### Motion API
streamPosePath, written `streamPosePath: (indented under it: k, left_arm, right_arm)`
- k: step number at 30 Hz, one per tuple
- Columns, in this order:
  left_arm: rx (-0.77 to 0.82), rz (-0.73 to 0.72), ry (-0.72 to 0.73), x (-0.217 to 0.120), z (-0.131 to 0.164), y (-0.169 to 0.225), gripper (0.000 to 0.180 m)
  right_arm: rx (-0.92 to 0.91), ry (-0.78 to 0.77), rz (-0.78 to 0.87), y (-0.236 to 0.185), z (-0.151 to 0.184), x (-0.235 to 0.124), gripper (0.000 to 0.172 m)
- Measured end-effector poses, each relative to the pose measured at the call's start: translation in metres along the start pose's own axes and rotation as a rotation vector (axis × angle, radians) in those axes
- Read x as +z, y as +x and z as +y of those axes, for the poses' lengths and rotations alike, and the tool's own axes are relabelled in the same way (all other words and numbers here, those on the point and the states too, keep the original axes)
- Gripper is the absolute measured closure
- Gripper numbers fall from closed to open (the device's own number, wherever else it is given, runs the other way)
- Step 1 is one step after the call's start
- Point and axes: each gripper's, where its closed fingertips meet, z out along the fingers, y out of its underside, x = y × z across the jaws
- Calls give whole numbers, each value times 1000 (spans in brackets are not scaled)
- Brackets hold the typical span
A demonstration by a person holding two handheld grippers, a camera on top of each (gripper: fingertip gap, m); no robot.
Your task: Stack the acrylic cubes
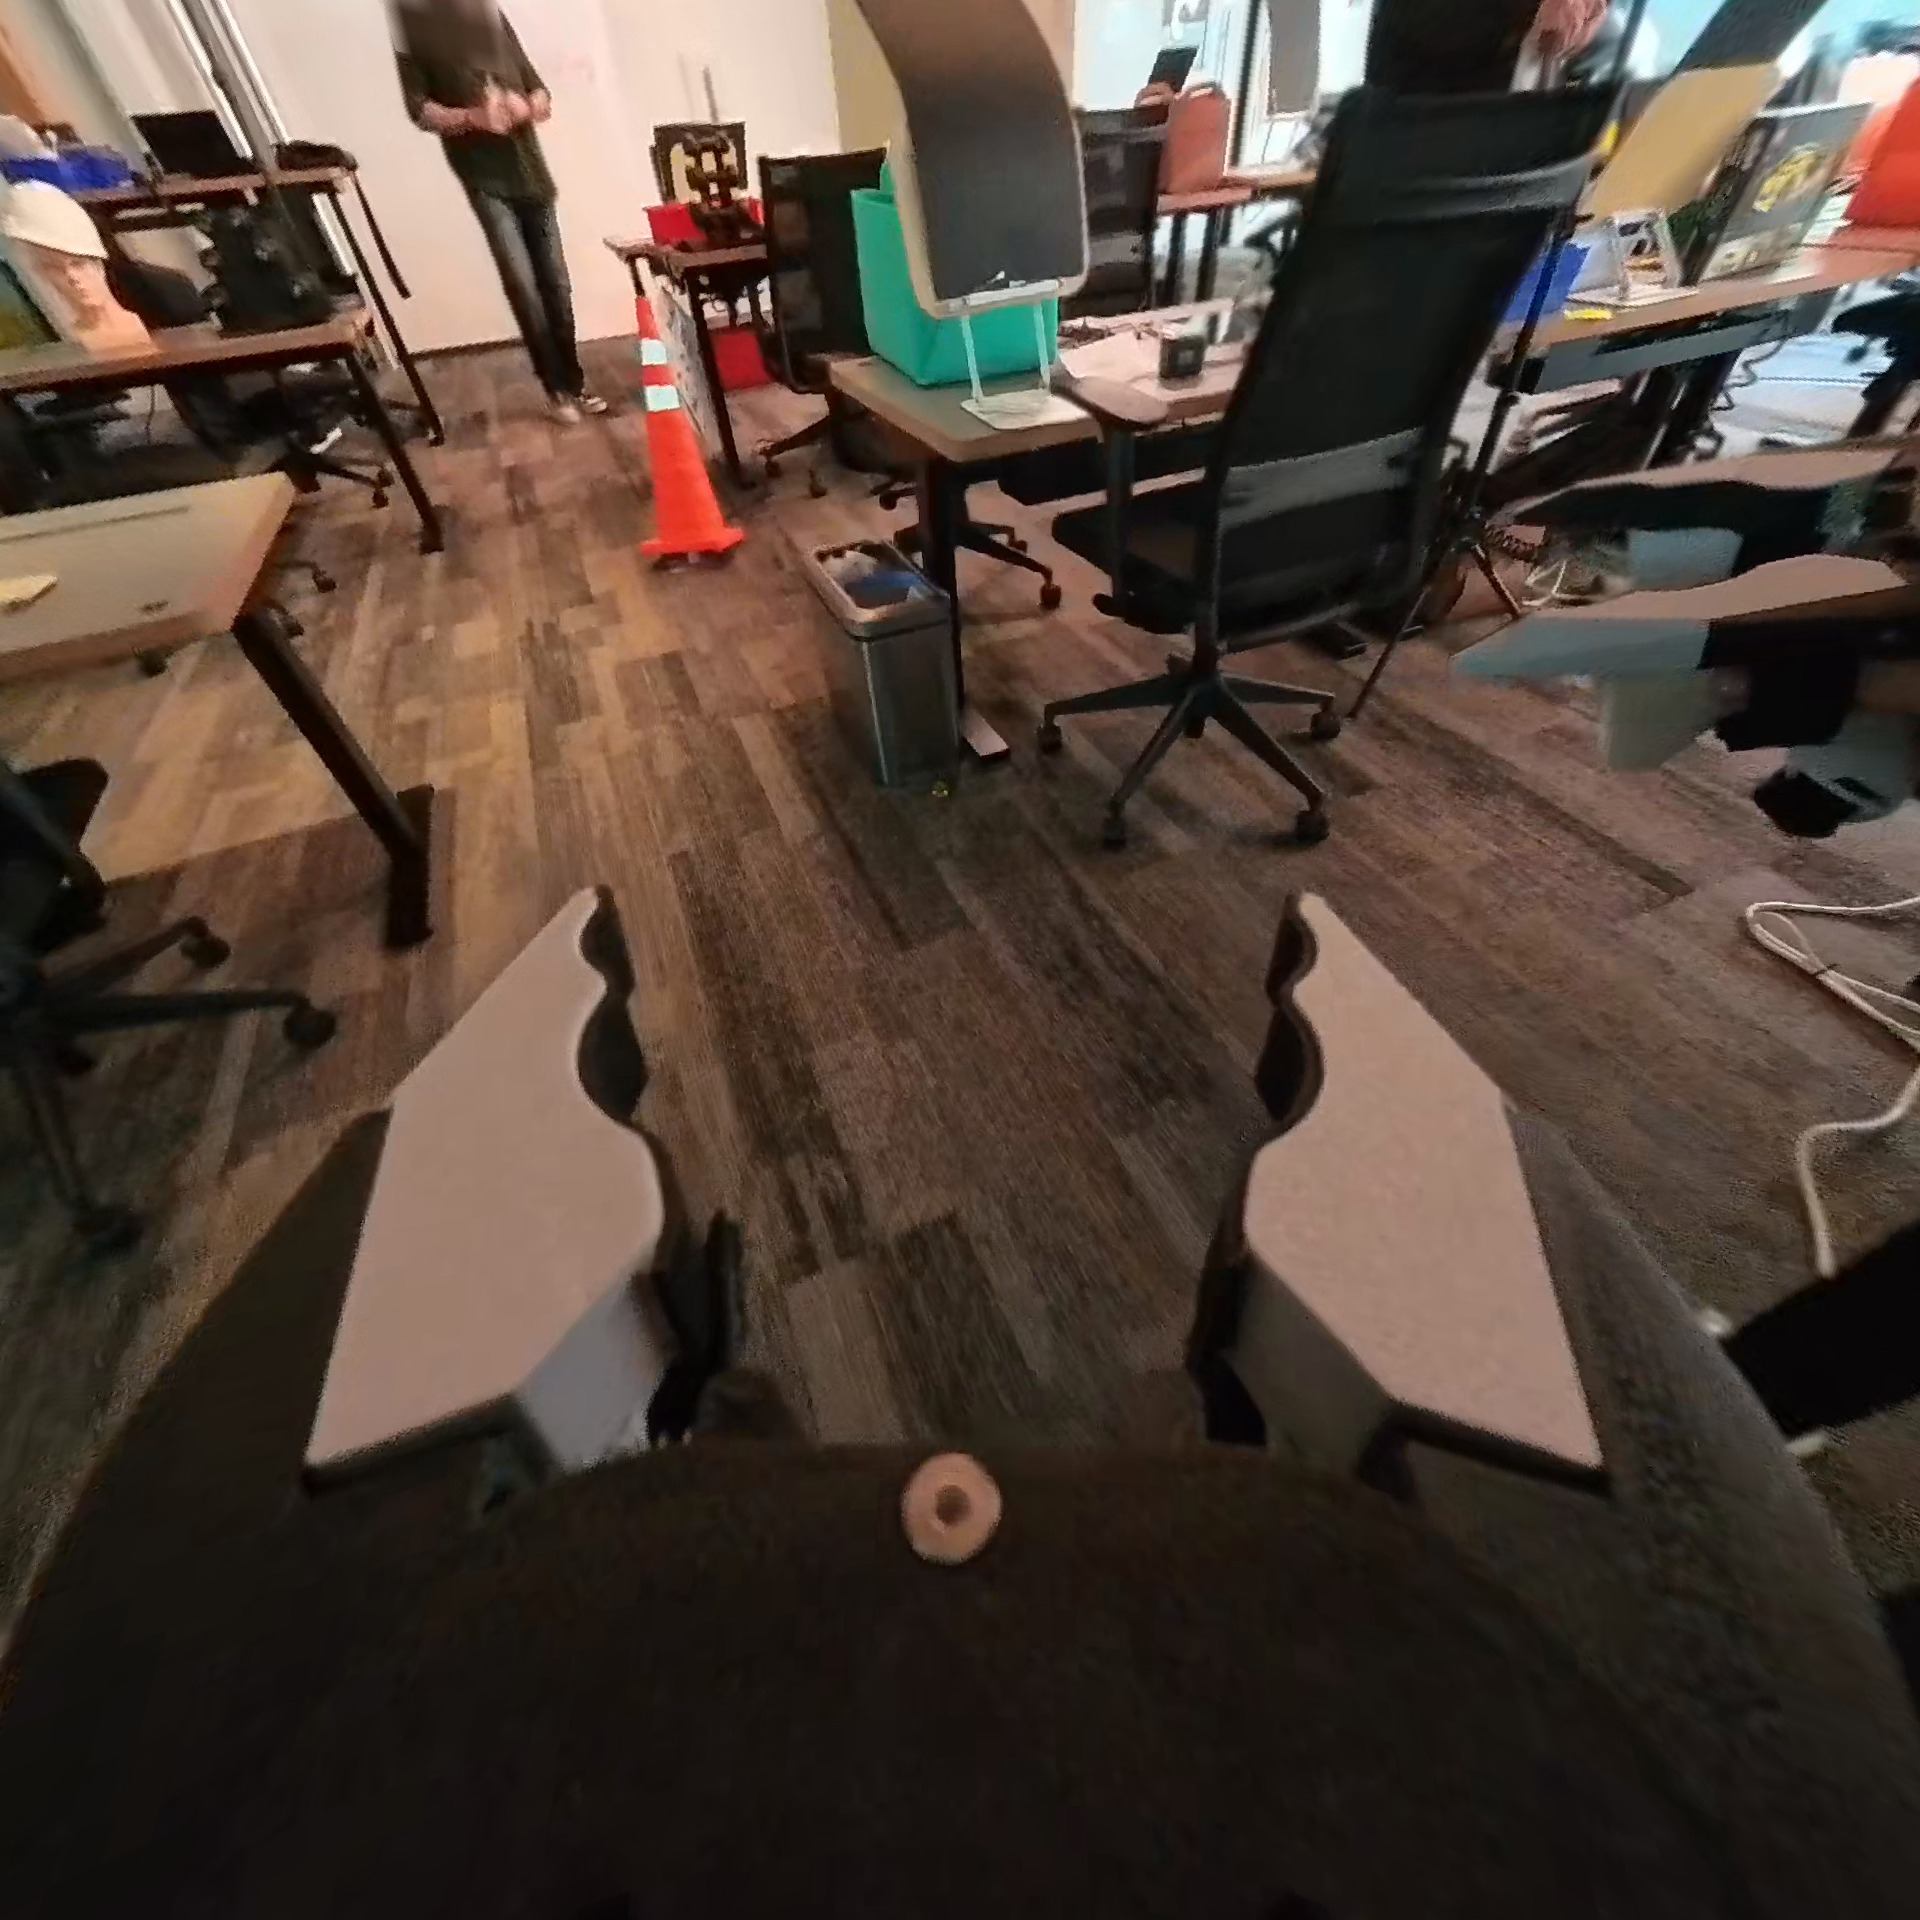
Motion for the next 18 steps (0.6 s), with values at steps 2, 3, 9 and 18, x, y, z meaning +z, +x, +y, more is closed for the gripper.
streamPosePath:
  k: [2,3,9,18]
  left_arm:
    - [18,16,22,41,-6,-37,61]
    - [27,29,27,62,-10,-55,62]
    - [13,252,-71,197,-31,-130,66]
    - [22,476,7,392,-67,-146,71]
  right_arm:
    - [38,9,52,18,-6,44,70]
    - [61,18,78,27,-11,66,70]
    - [106,-58,228,81,-28,190,77]
    - [73,-134,309,163,-17,317,84]
